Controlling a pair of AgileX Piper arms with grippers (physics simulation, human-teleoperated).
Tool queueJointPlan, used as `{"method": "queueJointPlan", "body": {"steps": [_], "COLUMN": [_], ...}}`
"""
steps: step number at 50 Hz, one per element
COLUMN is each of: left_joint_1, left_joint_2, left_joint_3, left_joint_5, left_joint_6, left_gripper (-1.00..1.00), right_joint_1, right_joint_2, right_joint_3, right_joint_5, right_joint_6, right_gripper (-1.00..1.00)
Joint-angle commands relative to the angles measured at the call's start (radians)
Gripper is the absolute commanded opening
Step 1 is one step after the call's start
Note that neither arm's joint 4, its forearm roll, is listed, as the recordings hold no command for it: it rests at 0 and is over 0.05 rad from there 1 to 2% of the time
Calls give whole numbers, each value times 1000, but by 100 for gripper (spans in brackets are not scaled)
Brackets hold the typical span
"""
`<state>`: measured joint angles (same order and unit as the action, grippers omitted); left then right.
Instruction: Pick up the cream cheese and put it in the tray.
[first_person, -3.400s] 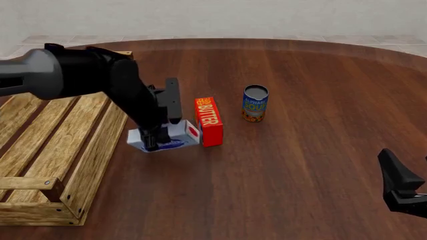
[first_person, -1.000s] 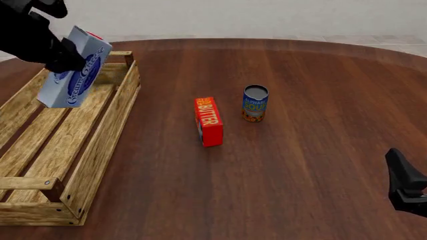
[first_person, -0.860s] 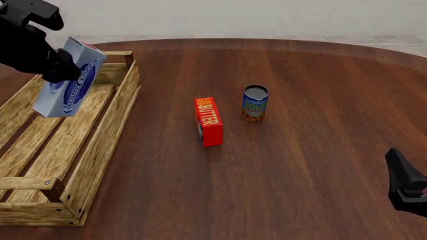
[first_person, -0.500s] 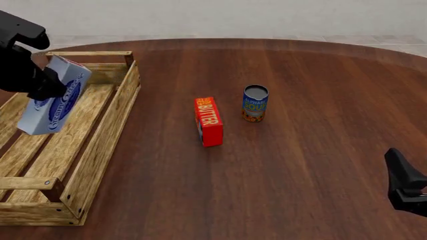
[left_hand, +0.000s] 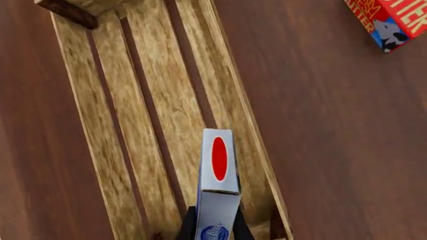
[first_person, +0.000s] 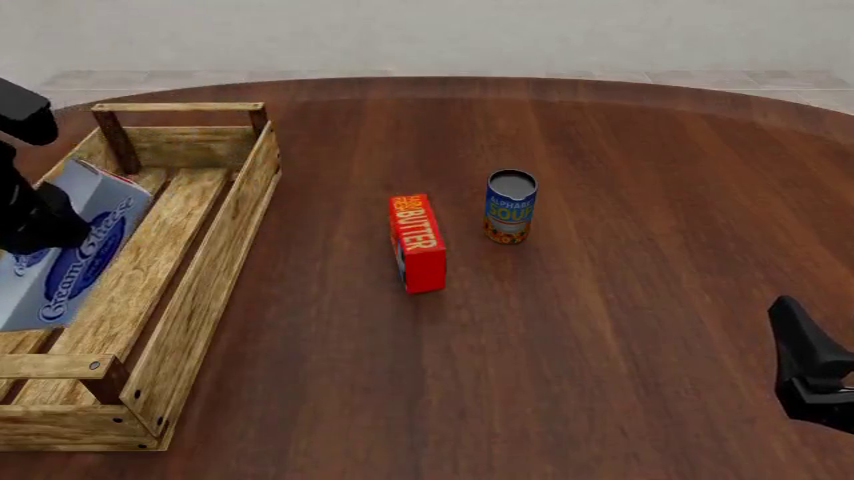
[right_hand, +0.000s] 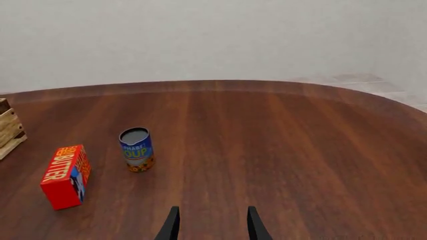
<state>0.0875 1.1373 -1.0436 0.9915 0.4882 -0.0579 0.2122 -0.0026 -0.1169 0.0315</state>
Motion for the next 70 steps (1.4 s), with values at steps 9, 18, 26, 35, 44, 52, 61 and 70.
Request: {"method": "queueJointPlan", "body": {"steps": [9,18,26,35,44,52,61,70], "left_joint_1": [209,265,294,306,271,243,251,250], "left_joint_2": [186,284,355,430,520,595,679,696], "left_joint_3": [25,-8,-9,-33,-13,-18,-24,-19], "left_joint_5": [-83,-142,-204,-266,-360,-404,-445,-459], "left_joint_6": [126,126,130,119,73,49,77,91], "left_gripper": [-100,-100,-100,-100,-100,-100,-100,-100], "right_joint_1": [-6,-8,-6,-8,-14,-16,-22,-20], "right_joint_2": [-1,3,12,10,10,14,13,22], "right_joint_3": [0,0,0,0,0,0,0,0], "right_joint_5": [1,-2,-7,-6,-6,-8,-7,-12], "right_joint_6": [2,0,-2,-6,-9,-10,-12,-11], "right_gripper": [100,100,100,100,100,100,100,100]}}
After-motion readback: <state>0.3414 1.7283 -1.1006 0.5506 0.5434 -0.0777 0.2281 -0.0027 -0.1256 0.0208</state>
